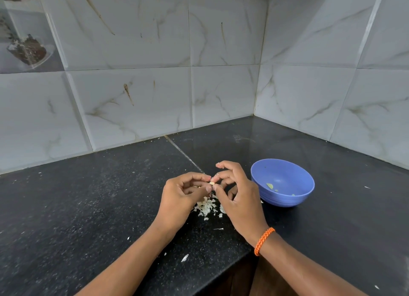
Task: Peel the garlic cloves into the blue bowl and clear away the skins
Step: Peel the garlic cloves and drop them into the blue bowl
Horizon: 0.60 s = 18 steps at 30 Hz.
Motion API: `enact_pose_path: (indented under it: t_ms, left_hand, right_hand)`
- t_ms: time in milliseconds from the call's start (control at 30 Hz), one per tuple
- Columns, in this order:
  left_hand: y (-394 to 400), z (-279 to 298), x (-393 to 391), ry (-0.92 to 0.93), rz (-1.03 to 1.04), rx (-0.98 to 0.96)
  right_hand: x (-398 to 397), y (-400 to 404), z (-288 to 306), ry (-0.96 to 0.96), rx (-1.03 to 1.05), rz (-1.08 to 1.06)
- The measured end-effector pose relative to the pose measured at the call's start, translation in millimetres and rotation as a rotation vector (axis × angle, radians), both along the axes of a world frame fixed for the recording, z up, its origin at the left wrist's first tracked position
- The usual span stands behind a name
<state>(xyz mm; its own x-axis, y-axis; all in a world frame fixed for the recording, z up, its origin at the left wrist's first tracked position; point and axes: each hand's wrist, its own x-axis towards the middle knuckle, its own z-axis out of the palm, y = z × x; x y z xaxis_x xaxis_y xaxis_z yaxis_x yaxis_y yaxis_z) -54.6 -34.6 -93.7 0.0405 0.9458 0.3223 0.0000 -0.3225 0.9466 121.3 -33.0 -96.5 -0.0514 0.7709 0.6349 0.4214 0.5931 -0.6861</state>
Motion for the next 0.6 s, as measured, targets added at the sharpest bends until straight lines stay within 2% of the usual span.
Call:
enact_pose_path:
  t_ms: [233, 600]
  left_hand:
    - [2.0, -1.6, -1.8, -0.065, 0.005, -0.021]
    - [1.9, -1.2, -2.7, 0.047, 0.009, -0.016]
  right_hand:
    - [-0.5, 0.5, -0.1, -0.016, -0.020, 0.065]
    - [-0.3, -0.1, 3.5, 0.044, -0.013, 0.060]
